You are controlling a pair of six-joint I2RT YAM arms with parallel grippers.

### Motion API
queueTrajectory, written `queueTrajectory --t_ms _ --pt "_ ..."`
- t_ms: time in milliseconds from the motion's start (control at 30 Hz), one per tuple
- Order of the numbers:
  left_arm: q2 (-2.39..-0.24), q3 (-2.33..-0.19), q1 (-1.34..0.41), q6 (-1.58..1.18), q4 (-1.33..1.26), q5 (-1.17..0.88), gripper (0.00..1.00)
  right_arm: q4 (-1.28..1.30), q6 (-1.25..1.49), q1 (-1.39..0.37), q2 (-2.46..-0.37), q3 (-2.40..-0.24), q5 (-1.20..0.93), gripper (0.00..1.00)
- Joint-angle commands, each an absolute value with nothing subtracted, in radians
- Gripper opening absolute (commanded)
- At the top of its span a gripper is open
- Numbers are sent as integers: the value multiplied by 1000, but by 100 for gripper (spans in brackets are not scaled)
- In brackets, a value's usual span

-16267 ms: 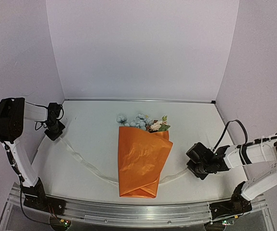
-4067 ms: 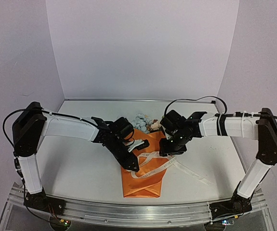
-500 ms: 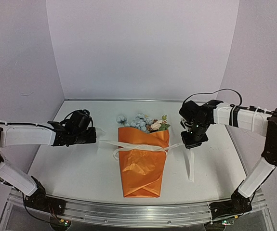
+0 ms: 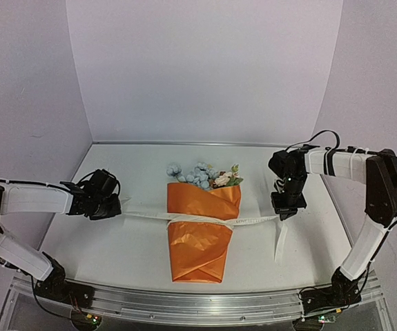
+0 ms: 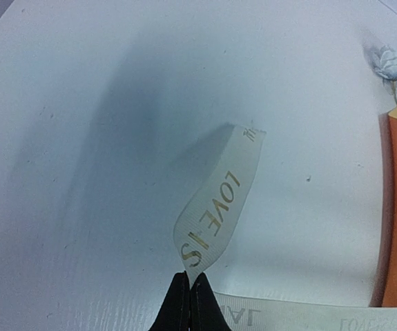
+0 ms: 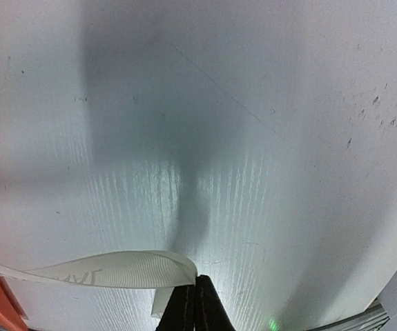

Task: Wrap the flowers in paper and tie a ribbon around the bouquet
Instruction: Adjust the ribbon on the folded bouquet.

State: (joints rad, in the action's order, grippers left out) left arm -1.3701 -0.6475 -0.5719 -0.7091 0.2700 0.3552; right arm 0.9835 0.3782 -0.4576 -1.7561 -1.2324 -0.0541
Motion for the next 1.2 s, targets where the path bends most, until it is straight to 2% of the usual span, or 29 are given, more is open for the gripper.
queueTrajectory --t_ms 0,167,233,300,400,500,600,733,933,1167 --pt "-1377 -636 -563 -789 287 327 0 1060 359 -458 -1768 -1245 -83 0" --pt "-1390 -600 -560 -935 300 328 4 1104 307 -458 -1759 -1243 -57 0" --pt "-1369 -575 -557 -998 287 333 12 1141 277 -457 -1761 -1259 -46 1" --pt "-1348 -557 -551 -1033 272 327 22 1162 259 -458 -1764 -1269 -35 8" --pt "-1319 -557 -550 -1062 284 322 43 1182 242 -458 -1762 -1281 -20 18" --pt "-1271 -570 -549 -1046 305 317 52 1195 229 -458 -1748 -1286 -18 29" --pt "-1225 -585 -549 -911 274 277 56 1198 216 -458 -1720 -1289 -24 43" --pt "-1200 -630 -549 -637 195 147 69 1137 190 -467 -1652 -1263 -147 49" --pt "-1296 -807 -554 -282 198 -155 71 925 52 -566 -1567 -1169 -228 53" --pt "-1388 -850 -589 97 112 -321 69 804 -134 -675 -1600 -1129 -360 55"
